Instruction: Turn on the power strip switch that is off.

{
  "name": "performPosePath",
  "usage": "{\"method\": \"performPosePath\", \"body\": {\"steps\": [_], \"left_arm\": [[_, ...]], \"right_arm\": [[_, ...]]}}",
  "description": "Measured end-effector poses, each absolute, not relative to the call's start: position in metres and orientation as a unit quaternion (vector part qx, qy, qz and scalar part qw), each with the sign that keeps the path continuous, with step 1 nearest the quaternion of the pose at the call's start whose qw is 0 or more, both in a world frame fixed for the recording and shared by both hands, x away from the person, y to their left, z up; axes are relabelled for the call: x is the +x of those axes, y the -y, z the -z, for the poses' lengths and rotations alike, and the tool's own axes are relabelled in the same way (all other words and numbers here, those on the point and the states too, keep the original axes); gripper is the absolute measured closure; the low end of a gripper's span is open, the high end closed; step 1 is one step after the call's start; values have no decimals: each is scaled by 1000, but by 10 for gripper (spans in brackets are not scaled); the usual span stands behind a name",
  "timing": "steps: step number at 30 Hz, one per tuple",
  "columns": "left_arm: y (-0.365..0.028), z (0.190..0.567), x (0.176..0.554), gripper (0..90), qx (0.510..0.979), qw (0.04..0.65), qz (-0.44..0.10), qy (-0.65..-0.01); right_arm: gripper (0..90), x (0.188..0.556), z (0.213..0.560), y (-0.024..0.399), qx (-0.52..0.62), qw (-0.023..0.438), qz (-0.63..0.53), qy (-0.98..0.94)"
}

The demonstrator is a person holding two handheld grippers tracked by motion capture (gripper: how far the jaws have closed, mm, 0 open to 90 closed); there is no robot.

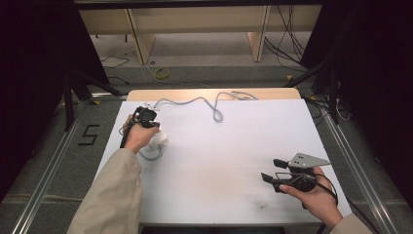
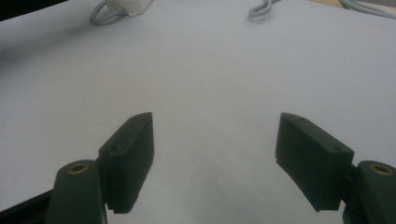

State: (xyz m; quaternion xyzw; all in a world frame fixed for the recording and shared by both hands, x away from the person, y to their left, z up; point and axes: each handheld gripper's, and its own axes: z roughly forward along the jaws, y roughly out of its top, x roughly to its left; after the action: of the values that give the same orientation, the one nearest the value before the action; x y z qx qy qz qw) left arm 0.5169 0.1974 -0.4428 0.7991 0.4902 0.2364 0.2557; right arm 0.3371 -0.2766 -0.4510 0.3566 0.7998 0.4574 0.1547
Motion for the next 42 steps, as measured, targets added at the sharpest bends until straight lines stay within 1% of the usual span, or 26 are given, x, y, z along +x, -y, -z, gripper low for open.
{"method": "performPosePath", "body": {"steps": [21,33,42], "left_arm": [[-197,449,521,896,807,237,-227,-491],[-195,449,523,897,809,236,-224,-490],[-193,448,524,897,815,222,-225,-486]], "right_arm": [[287,337,451,277,355,154,-456,-802],[286,337,452,276,355,152,-455,-802],[287,337,452,276,353,154,-451,-805]]}}
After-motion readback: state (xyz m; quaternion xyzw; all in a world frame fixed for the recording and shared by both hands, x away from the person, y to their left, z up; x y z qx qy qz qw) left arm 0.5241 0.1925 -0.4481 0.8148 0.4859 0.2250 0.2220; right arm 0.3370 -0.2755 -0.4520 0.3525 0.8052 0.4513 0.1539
